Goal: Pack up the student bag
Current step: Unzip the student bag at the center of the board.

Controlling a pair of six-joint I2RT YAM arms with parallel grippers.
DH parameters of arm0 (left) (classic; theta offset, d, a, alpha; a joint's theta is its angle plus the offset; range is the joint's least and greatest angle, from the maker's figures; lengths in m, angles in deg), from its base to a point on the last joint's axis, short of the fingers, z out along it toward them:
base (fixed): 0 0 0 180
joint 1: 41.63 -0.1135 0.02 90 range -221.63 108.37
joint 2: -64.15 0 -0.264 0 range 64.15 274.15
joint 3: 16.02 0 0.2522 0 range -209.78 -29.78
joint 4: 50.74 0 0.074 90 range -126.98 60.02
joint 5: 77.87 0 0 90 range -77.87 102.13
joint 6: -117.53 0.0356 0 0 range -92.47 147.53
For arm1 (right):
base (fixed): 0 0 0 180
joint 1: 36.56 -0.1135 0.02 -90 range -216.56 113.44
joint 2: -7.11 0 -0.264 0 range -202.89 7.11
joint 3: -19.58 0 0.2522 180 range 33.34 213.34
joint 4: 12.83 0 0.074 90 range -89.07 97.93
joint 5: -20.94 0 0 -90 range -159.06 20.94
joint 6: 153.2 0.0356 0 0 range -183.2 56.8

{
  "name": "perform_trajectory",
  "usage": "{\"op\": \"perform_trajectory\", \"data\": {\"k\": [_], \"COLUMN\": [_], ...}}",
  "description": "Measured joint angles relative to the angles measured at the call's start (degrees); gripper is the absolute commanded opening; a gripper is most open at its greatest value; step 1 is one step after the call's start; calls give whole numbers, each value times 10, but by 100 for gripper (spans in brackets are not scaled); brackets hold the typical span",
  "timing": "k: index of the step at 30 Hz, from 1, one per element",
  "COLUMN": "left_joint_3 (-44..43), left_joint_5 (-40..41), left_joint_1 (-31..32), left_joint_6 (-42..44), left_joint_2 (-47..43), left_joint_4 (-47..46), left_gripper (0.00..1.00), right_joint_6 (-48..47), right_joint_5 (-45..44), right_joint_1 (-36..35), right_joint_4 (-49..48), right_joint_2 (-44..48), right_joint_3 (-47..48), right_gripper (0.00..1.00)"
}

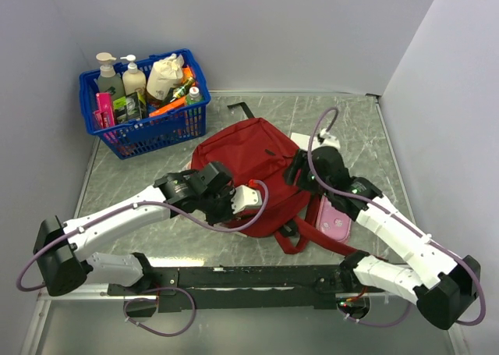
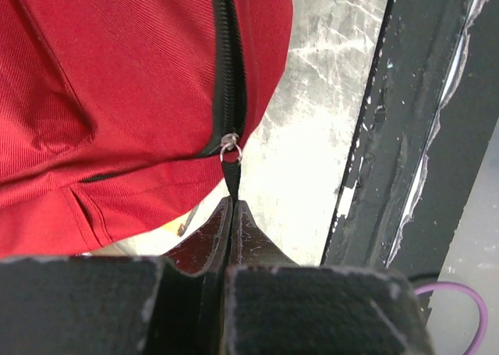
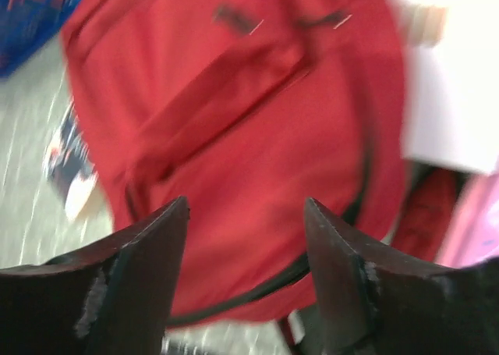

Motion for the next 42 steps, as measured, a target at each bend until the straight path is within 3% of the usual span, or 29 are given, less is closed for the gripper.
{"op": "perform_trajectory", "data": {"k": [3, 10, 15, 22, 27, 30, 33, 34, 36, 37, 42], "left_joint_3": [0, -5, -5, -5, -5, -5, -6, -6, -7, -7, -16], "left_joint_5": [-1, -5, -9, -10, -10, -9, -9, -9, -10, -10, -17], "left_joint_1": [-1, -1, -1, 0, 3, 6, 7, 7, 8, 9, 10], "left_joint_6": [-4, -7, -7, -7, -5, -2, 1, 2, 3, 4, 18], "left_joint_2": [10, 10, 10, 9, 3, -3, -4, -4, -4, -4, -1], "left_joint_4": [-12, -42, -56, -57, -57, -58, -60, -59, -59, -59, -52], "left_gripper": [1, 1, 1, 1, 1, 1, 1, 1, 1, 1, 1], "right_joint_6": [23, 94, 127, 178, 198, 198, 195, 193, 190, 188, 165], "right_joint_5": [11, 55, 97, 129, 128, 116, 103, 101, 93, 88, 61], "right_joint_1": [-43, -62, -87, -131, -154, -168, -177, -178, -179, -179, -179], "right_joint_4": [31, 104, 140, 137, 115, 112, 111, 111, 111, 111, 122], "right_joint_2": [6, 46, 6, -39, -92, -131, -154, -156, -156, -155, -122], "right_joint_3": [3, 4, 21, 27, 27, 32, 37, 37, 37, 37, 36], "right_gripper": [79, 79, 87, 85, 75, 63, 44, 29, 15, 0, 0]}}
